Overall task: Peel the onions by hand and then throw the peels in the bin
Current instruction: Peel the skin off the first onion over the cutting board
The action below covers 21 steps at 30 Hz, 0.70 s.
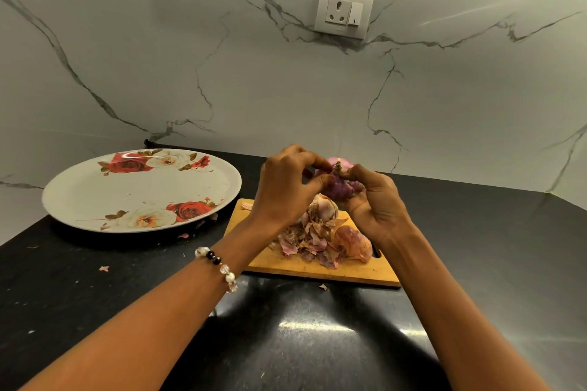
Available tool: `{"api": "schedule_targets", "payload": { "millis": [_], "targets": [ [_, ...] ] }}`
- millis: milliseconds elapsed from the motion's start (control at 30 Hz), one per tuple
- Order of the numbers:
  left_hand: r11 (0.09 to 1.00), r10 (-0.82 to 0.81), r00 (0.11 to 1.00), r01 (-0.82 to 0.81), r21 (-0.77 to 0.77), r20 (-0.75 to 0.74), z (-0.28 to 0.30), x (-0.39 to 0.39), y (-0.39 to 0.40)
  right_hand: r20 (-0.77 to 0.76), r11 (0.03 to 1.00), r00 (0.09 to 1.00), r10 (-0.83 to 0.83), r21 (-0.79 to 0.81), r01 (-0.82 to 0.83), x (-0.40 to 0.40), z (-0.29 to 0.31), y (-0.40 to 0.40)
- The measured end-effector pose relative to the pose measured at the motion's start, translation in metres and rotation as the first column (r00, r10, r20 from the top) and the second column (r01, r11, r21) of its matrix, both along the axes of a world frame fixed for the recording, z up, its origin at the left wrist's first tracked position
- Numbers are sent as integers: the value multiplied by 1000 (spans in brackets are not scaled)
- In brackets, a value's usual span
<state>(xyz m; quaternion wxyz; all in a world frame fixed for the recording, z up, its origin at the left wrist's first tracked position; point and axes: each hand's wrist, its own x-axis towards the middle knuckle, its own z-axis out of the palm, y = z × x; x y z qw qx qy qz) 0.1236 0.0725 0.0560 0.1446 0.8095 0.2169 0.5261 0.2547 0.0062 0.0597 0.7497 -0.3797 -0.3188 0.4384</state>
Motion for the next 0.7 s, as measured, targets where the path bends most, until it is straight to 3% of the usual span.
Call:
{"api": "schedule_targets", "payload": {
  "millis": [333, 600, 700],
  "targets": [
    [995, 43, 998, -47, -89, -47, 1, -2, 0, 11, 997, 998, -61, -39, 62, -3, -4, 2],
    [983, 2, 978, -40, -179, -209, -3, 1, 6, 67, 996, 997, -46, -75, 51, -1, -8, 2],
    [983, 71, 990, -91, -158, -125, -3, 2, 5, 50, 996, 997, -51, -68, 54, 0, -6, 1]
  ]
}}
